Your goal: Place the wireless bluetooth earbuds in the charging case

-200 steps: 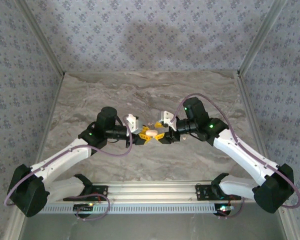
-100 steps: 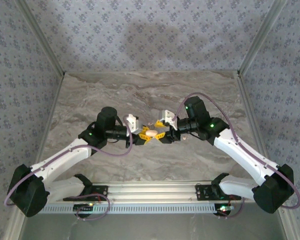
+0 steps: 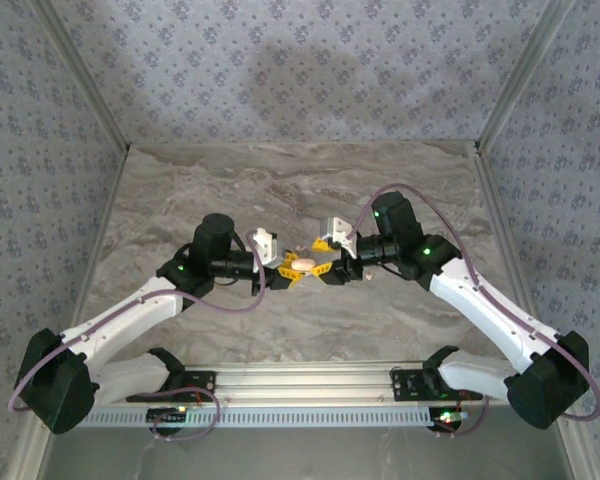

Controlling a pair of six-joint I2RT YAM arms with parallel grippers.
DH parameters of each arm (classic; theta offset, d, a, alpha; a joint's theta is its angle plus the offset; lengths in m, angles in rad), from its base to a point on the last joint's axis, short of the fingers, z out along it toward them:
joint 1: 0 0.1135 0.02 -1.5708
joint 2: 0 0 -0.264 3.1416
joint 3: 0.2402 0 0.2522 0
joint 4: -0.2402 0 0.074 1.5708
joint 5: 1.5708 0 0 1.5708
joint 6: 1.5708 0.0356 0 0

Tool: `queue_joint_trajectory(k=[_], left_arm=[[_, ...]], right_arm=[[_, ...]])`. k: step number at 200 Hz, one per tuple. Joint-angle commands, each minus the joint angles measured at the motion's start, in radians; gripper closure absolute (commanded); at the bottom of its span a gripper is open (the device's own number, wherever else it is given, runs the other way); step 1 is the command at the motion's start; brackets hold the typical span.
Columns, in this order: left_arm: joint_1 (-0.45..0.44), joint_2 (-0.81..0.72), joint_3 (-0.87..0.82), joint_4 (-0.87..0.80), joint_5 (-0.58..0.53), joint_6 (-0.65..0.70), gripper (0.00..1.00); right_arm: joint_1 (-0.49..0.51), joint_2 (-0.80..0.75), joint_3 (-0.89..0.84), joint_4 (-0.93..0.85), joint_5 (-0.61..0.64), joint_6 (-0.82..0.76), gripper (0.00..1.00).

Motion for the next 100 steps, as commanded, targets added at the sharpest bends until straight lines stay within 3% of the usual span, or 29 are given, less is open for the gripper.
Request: queue_joint_trajectory(k=[1,100], left_arm=[[-0.005,0.005,0.006,-0.043,0.049,0.026,0.82],[-0.006,-0.011,0.009,-0.039,0.051,0.025,0.82]], right_arm=[[-0.020,-0.024,0.039,0.063,0.017,0.025,0.47],[-0.023,-0.008,0.034,0.071,0.031,0.043,0.47]])
